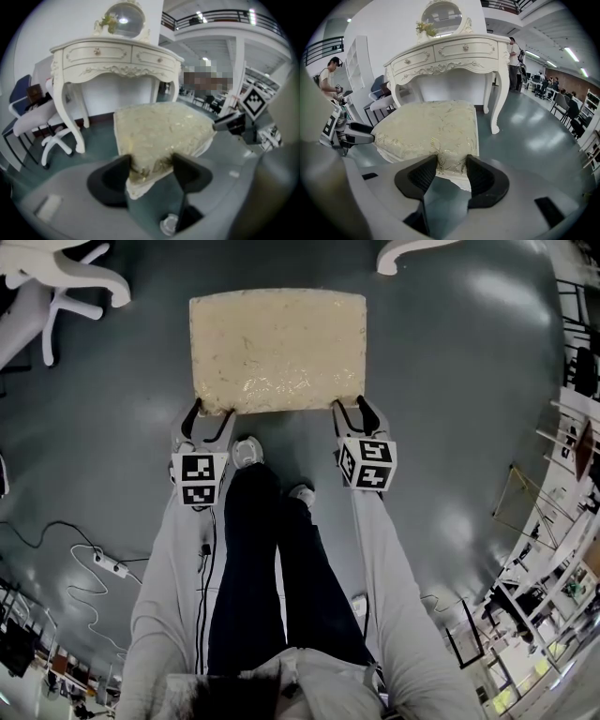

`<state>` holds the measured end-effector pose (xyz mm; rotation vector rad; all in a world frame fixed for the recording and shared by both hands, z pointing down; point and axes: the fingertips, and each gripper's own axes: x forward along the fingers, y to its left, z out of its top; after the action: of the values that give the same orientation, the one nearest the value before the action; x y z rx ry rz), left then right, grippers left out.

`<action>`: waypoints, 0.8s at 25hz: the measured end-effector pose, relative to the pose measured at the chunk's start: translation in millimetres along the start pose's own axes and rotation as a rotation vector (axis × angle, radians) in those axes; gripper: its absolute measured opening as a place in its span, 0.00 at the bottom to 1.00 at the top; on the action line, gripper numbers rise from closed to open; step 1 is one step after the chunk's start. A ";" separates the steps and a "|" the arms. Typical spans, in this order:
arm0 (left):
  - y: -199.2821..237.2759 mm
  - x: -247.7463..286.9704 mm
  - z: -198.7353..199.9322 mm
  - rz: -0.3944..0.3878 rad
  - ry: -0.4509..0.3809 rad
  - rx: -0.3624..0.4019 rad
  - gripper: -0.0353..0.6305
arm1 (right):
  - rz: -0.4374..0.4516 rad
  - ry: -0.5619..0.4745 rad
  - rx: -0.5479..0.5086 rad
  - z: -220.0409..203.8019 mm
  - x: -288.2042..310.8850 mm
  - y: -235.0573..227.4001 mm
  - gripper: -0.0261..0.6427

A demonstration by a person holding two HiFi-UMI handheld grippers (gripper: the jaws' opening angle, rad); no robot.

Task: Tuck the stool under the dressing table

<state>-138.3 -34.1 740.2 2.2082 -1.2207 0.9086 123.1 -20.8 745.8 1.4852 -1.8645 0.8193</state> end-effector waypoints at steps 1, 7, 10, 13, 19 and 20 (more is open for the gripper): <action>2.9 1.9 2.5 0.003 -0.002 0.002 0.50 | 0.000 0.000 0.003 2.8 2.0 0.2 0.32; 34.6 25.0 34.4 0.007 -0.008 0.025 0.50 | -0.012 -0.021 0.036 34.1 24.1 1.6 0.32; 48.1 36.9 49.4 0.000 -0.003 0.035 0.50 | -0.023 -0.025 0.042 50.1 35.7 0.5 0.32; 56.8 45.3 60.3 -0.007 0.009 0.043 0.50 | -0.034 -0.022 0.048 60.9 43.9 -0.6 0.32; 70.7 58.6 72.9 -0.028 0.053 0.053 0.50 | -0.044 -0.007 0.059 75.0 56.7 0.2 0.32; 72.6 60.4 74.5 -0.029 0.059 0.054 0.50 | -0.043 -0.003 0.060 76.6 58.3 0.4 0.32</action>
<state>-152.9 -153.5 739.1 2.2193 -1.1468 0.9986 105.7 -115.4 743.4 1.5584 -1.8187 0.8601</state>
